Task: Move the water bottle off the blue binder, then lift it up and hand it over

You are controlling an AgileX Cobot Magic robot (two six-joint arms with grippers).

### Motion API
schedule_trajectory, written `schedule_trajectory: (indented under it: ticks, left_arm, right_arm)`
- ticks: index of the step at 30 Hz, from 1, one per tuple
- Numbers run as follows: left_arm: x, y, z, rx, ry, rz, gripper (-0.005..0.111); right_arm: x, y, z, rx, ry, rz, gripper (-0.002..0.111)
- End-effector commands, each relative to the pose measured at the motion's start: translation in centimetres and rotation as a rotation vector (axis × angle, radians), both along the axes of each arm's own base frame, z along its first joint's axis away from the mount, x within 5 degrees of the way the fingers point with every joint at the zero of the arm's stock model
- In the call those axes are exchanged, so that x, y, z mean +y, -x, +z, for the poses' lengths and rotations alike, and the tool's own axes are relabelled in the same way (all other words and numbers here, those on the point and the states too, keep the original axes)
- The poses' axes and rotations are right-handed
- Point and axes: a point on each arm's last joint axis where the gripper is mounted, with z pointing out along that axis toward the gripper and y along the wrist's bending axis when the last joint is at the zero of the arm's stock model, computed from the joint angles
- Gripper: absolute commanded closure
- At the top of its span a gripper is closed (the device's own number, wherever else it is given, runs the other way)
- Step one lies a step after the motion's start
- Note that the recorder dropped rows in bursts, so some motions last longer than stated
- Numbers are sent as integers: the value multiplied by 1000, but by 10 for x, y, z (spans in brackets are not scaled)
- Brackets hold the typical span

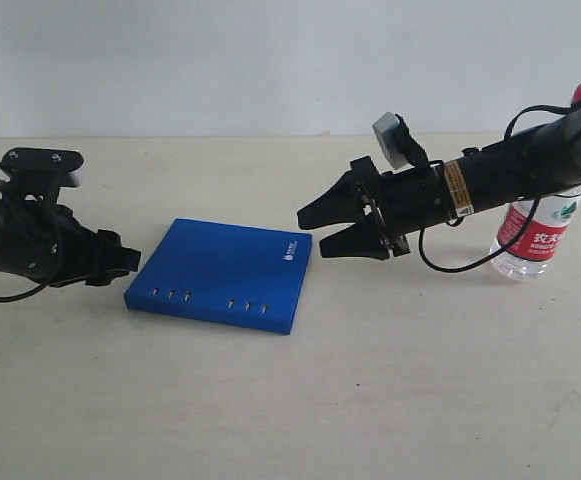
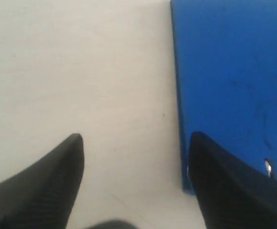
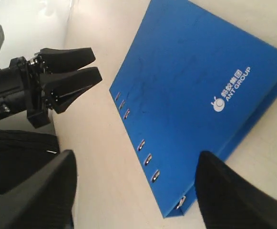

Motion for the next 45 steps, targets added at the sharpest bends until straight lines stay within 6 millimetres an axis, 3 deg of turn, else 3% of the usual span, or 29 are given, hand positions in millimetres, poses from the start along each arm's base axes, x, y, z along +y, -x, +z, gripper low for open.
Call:
schedule_trajectory:
  ticks: [1,6,13,19,23,26,34,40,45]
  left_arm:
    - [-8,-10,-6,9,50,-37,48]
    - [-23,-22,-17,52,195,-67,48]
    - [-27,-25,-19,61,223,-74,48]
    - [-56,-9,-24,163,399,-258,54]
    - [-80,10,-38,254,413,-363,68]
    - [-93,19,-42,275,406,-402,71]
    - [-90,10,-29,198,416,-300,61]
    - [-91,7,-27,206,464,-223,46]
    - [-91,7,-26,210,475,-214,45]
  right_arm:
    - [-2,0,6,-13,-9,7,57]
    - [-2,0,6,-13,-9,7,60]
    - [-2,0,6,-13,-9,7,60]
    - [-2,0,6,-13,-9,7,60]
    - [-2,0,16,-37,-12,7,60]
    - [-2,0,26,-61,-16,7,60]
    - [-2,1,33,-102,-17,15,60]
    - [-10,-16,22,-173,141,-150,60]
    - [-17,-25,17,-214,226,-237,58]
